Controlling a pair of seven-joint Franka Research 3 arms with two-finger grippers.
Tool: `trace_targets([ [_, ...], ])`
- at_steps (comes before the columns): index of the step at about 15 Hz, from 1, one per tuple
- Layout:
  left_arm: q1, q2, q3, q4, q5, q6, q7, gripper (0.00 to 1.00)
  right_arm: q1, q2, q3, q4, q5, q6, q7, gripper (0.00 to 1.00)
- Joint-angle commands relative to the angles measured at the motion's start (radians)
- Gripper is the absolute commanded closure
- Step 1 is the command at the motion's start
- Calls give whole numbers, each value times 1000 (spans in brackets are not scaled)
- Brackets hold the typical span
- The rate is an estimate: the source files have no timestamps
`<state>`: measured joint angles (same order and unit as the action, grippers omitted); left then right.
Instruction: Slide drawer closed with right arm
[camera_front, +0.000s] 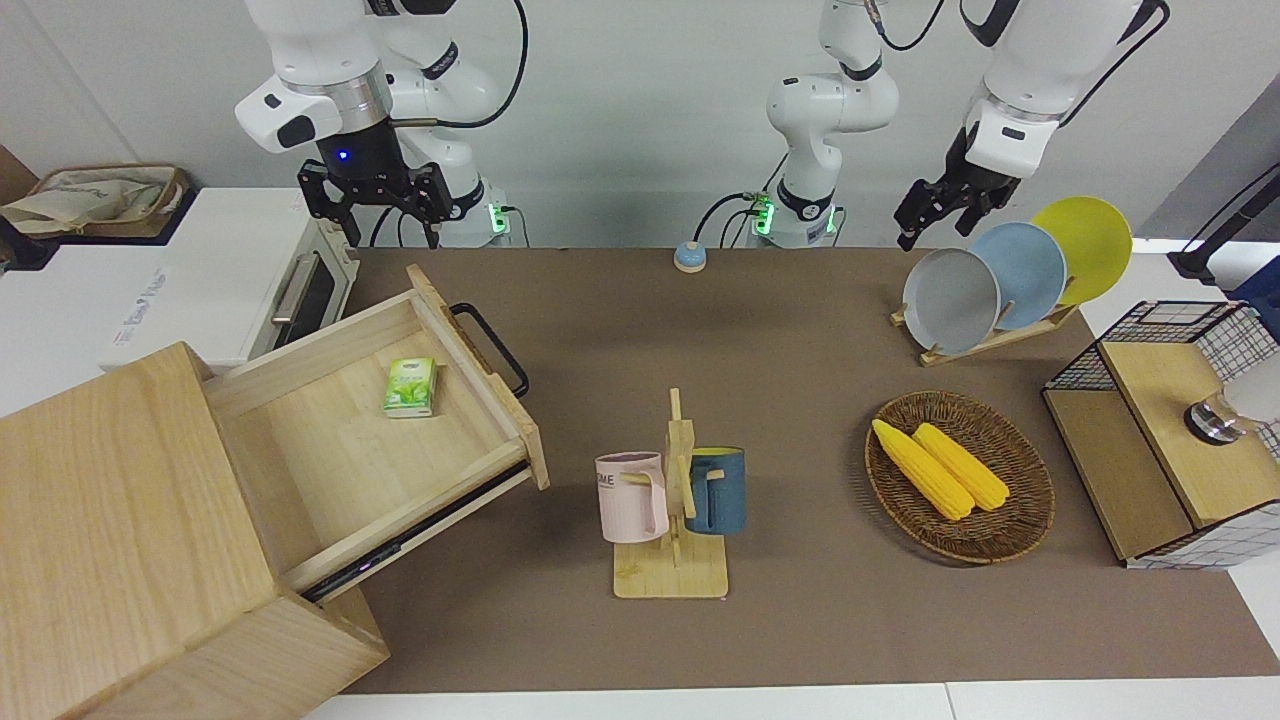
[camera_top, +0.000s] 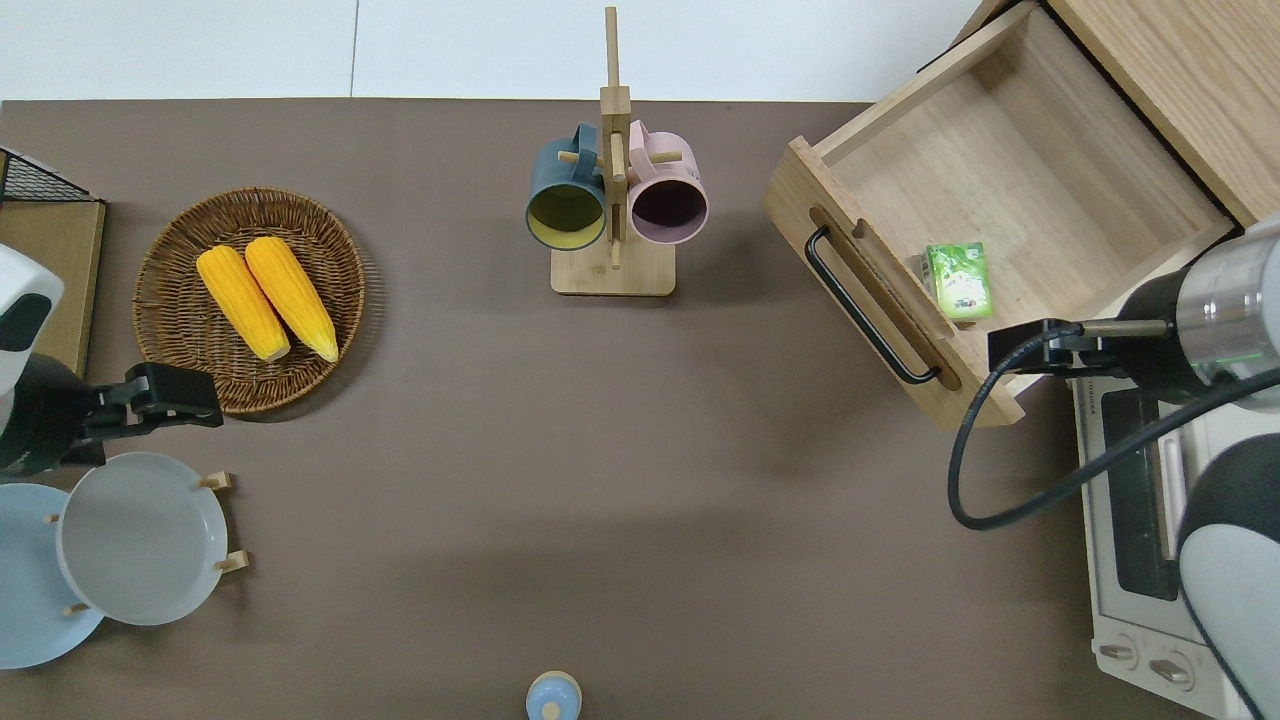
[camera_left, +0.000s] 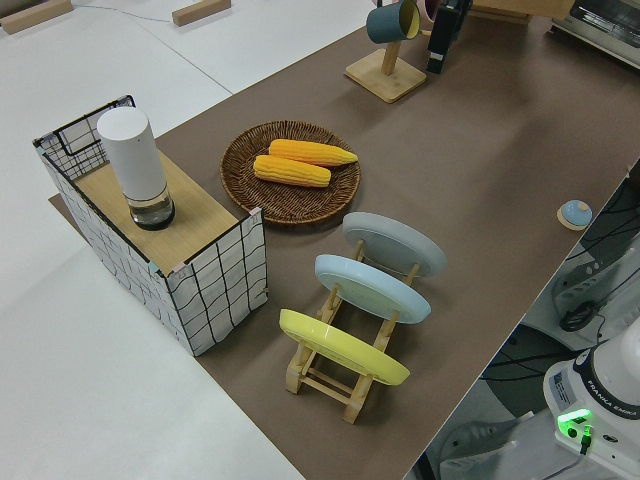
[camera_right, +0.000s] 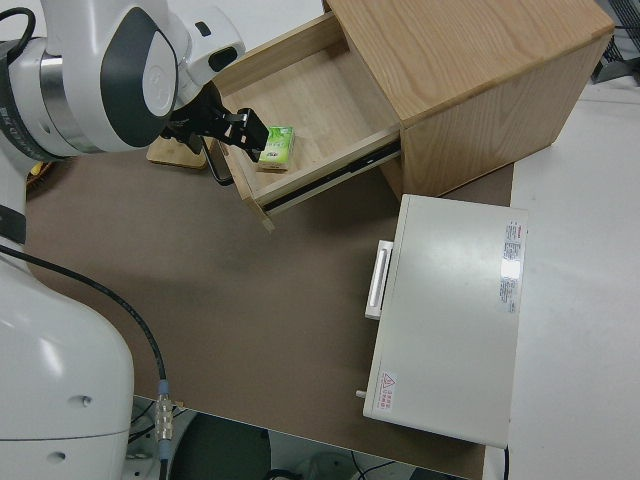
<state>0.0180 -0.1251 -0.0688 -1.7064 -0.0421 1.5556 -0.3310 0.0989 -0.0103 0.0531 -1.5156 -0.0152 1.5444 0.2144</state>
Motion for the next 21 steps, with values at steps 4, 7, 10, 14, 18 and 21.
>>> trace_targets([
  [4, -1, -8, 4, 4, -1, -15, 9, 7, 5, -39, 4, -32, 29, -4, 45, 691],
  [7, -1, -8, 4, 4, -1, -15, 9, 7, 7, -46, 22, -38, 29, -10, 91, 1000],
  [10, -1, -8, 4, 4, -1, -17, 9, 7, 28, -65, 31, -66, 49, -9, 204, 1000],
  [14, -1, -8, 4, 4, -1, -15, 9, 7, 59, -95, 33, -104, 104, -7, 316, 1000],
  [18, -1, -8, 4, 4, -1, -17, 9, 7, 126, -108, 33, -140, 120, 5, 477, 1000],
  [21, -1, -8, 4, 4, -1, -15, 9, 7, 171, -112, 36, -190, 120, 22, 582, 1000],
])
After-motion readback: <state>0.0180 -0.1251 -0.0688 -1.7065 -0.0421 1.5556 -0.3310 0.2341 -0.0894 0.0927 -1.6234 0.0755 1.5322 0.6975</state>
